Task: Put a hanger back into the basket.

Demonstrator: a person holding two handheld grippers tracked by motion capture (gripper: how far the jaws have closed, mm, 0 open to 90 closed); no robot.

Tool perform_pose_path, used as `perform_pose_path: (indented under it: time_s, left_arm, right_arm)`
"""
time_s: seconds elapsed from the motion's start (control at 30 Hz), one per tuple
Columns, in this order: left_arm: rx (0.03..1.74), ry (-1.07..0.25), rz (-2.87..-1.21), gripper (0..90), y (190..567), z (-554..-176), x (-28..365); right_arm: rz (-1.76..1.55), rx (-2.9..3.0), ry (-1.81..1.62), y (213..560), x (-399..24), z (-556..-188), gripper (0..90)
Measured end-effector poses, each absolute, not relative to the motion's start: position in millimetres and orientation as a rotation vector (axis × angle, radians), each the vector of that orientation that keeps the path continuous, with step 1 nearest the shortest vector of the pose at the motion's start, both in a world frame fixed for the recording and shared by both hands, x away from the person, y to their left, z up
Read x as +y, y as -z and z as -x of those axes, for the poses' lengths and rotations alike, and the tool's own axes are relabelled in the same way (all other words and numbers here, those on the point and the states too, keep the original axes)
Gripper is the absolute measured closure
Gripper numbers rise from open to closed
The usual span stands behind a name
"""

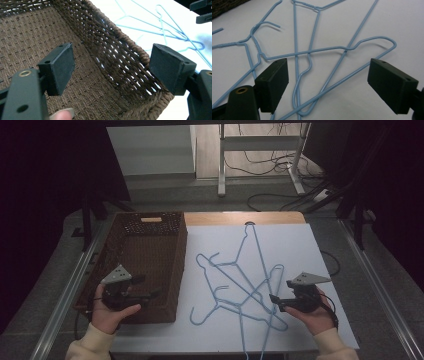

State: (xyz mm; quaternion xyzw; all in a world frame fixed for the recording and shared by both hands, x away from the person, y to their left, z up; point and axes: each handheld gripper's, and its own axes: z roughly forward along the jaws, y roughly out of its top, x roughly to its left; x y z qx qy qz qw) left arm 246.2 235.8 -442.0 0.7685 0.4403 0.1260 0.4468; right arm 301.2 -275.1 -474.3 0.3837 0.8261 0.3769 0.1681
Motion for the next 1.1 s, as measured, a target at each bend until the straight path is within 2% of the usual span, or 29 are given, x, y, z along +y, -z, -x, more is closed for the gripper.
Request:
perform_pose_path:
  time_s: [0.87, 1.1]
  left_arm:
    - [1.089, -0.322, -1.910, 20.4, 441.8, -237.9, 236.5]
    - [1.097, -0.313, -1.912, 20.4, 443.3, -238.4, 235.7]
  right_arm:
    - [-1.032, 2.407, -0.998, 468.3, -265.1, -301.7, 18.7]
    - [-0.979, 2.494, -0.938, 468.1, -249.4, -305.9, 21.3]
